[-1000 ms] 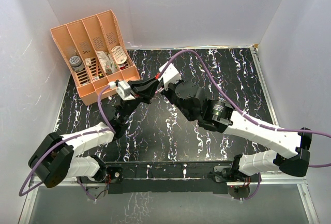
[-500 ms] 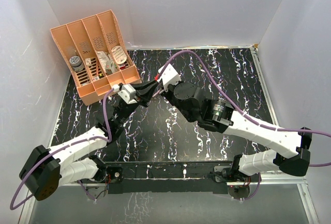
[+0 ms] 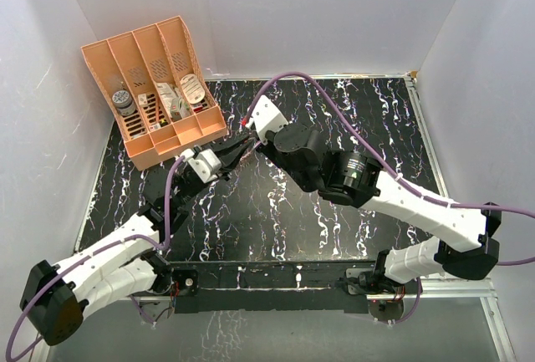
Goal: Remove the keys from the keyring
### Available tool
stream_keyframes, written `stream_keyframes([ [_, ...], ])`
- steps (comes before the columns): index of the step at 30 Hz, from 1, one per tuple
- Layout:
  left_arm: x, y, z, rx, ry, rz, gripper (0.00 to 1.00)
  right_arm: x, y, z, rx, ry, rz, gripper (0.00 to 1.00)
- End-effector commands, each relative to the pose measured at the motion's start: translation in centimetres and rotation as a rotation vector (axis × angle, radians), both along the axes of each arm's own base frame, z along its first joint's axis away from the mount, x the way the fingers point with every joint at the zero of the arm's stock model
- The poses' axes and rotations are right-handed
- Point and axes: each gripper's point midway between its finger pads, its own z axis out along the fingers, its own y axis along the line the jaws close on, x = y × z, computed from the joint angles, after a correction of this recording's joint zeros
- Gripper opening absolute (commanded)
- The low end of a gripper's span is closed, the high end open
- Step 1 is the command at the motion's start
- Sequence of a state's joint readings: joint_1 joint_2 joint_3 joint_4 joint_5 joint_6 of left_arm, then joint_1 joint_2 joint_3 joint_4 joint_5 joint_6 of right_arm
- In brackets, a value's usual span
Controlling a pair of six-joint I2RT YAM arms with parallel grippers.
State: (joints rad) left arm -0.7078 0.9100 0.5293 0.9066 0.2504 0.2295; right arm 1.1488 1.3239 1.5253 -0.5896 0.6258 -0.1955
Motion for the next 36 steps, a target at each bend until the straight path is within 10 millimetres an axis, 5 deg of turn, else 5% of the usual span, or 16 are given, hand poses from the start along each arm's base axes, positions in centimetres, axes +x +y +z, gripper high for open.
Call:
stream_keyframes([
  [1,-2.4,-0.9,-0.3,0.092,-0.03,-0.126,0.0,1.1,-2.6,5.5,0.092,-0.09,-0.117,0.0],
  [9,-4.2,-1.5,-0.1,0.112,-0.031,-0.223,0.0,0.9,-1.7,5.7,0.093,-0.075,-0.081,0.0],
  [24,0.7,-1.2,0.0,0.023,0.082,-0.038,0.0,-0.3,-0.8,5.3,0.116,-0.051,0.003,0.0],
  [36,1.6,-0.1,1.1,-0.09,0.068,0.024,0.0,-0.6,-0.6,3.9,0.1,-0.032,0.02,0.0],
])
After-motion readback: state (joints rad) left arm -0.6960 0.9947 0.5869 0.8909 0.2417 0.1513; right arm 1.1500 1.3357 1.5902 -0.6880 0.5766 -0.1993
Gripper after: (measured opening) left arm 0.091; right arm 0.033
